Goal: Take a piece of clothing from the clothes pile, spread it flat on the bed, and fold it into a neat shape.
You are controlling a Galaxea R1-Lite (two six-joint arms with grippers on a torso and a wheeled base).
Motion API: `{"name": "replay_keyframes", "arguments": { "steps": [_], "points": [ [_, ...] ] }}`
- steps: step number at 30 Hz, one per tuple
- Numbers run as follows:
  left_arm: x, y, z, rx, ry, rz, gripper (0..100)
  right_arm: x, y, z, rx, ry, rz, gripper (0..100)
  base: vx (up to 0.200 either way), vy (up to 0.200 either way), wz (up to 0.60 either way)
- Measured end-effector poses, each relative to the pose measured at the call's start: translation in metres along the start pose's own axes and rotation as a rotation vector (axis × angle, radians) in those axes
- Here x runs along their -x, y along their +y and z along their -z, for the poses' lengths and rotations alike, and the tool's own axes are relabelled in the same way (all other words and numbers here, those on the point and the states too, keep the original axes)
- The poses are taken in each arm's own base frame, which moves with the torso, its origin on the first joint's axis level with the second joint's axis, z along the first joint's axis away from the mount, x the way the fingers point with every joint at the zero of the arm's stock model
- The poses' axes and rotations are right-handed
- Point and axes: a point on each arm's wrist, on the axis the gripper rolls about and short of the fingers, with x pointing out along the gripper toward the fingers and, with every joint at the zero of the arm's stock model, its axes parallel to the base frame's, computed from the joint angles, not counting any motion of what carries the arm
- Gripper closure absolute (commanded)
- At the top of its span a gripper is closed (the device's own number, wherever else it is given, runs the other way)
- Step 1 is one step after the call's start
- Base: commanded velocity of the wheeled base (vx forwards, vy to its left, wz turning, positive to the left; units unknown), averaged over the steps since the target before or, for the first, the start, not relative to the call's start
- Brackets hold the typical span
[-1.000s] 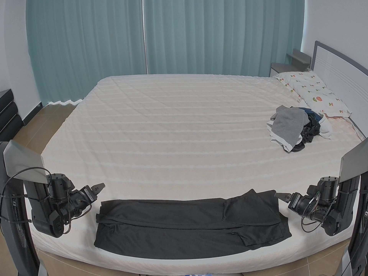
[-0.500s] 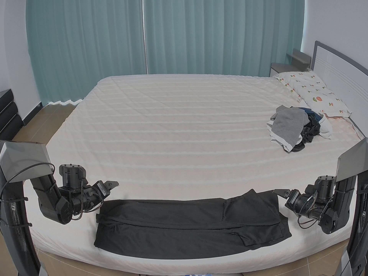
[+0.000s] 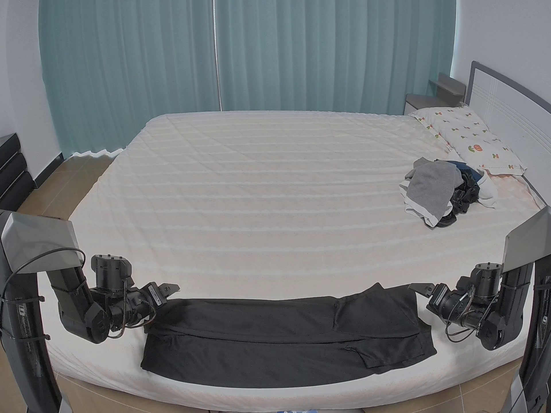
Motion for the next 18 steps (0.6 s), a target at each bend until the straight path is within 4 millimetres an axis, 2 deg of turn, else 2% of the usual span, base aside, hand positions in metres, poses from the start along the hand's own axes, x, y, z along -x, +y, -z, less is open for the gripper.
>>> {"name": "replay_keyframes", "arguments": {
  "steps": [14, 15, 18],
  "points": [
    [-0.0011, 0.0046, 0.0049, -0.037, 0.006, -0.038, 0, -0.0008, 0.0009, 0.0001, 0.003, -0.003, 0.000, 0, 0.000, 0.000, 0.00],
    [-0.0021, 0.0046, 0.0048, -0.037, 0.005, -0.037, 100, -0.0008, 0.0009, 0.0001, 0.003, -0.003, 0.000, 0, 0.000, 0.000, 0.00],
    [-0.0054, 0.0055, 0.0052, -0.035, 0.008, -0.038, 100, -0.0012, 0.0014, 0.0000, 0.005, -0.004, -0.002, 0, 0.000, 0.000, 0.00]
  ]
}}
